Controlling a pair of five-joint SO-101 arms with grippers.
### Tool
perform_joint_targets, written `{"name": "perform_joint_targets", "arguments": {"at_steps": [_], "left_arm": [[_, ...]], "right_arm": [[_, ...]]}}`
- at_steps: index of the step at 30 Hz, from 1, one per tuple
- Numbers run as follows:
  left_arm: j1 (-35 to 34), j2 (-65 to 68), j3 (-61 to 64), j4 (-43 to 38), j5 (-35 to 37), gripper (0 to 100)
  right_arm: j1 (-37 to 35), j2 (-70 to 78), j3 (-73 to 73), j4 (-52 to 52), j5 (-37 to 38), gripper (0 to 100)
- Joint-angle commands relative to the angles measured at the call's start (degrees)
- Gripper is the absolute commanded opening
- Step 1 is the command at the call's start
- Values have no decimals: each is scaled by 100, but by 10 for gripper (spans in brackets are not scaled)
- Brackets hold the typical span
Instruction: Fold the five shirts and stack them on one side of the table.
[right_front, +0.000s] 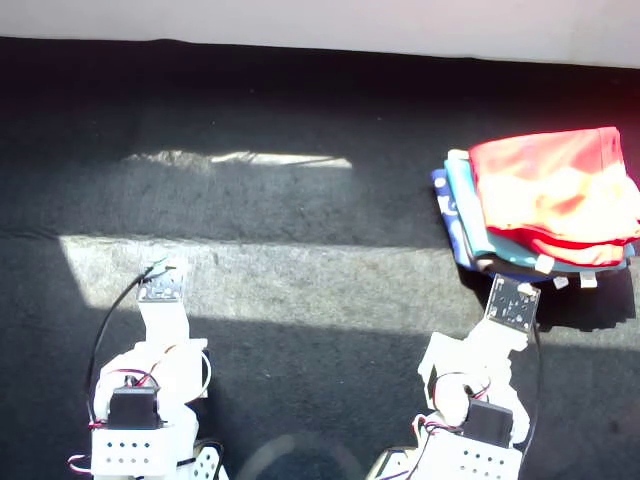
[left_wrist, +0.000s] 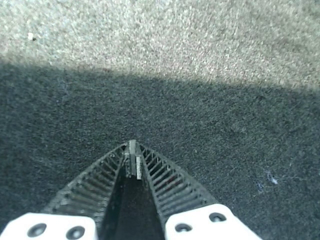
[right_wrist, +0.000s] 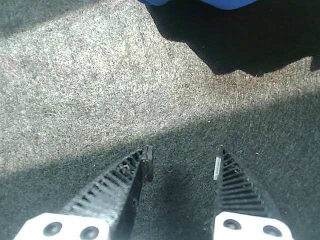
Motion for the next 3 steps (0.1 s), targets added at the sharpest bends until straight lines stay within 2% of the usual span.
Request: {"name": "perform_joint_targets", "arguments": {"at_steps": [1,3], "left_arm": [[48,-31,75,18,35,10],[48,-31,75,18,35,10]], "right_arm": [[-13,-22,699,-57,-53,201],[-13,-22,699,-57,-53,201]]}}
